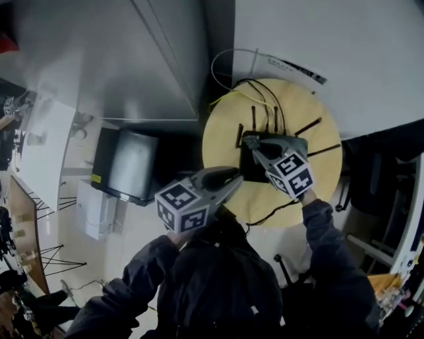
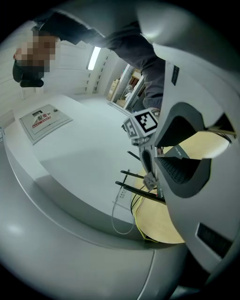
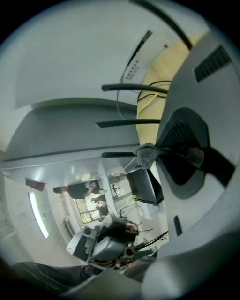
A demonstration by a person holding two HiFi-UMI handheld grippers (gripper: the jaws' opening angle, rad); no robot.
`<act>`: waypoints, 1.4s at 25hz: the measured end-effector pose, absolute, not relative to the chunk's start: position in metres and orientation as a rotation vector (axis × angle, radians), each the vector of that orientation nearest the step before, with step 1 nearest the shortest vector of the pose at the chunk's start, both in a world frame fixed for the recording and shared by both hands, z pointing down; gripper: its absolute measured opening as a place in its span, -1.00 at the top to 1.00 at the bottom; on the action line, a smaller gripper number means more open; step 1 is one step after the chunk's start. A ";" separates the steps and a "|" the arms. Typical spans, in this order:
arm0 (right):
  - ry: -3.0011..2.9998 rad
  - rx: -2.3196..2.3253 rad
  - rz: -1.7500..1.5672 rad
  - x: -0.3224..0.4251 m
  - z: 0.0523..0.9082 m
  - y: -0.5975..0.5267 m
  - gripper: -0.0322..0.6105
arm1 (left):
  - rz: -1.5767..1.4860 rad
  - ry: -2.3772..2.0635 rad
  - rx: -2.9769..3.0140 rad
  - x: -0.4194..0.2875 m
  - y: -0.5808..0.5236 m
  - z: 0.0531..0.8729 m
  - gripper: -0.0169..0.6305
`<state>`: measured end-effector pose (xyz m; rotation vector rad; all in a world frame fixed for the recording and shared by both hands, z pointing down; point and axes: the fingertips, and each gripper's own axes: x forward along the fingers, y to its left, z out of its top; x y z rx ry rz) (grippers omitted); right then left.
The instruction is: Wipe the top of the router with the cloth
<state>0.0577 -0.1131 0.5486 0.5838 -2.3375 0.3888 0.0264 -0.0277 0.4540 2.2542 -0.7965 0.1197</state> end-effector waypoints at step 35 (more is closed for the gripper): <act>-2.088 0.300 0.331 0.064 0.629 -0.081 0.68 | 0.078 -0.795 2.206 -0.005 -0.023 0.459 0.74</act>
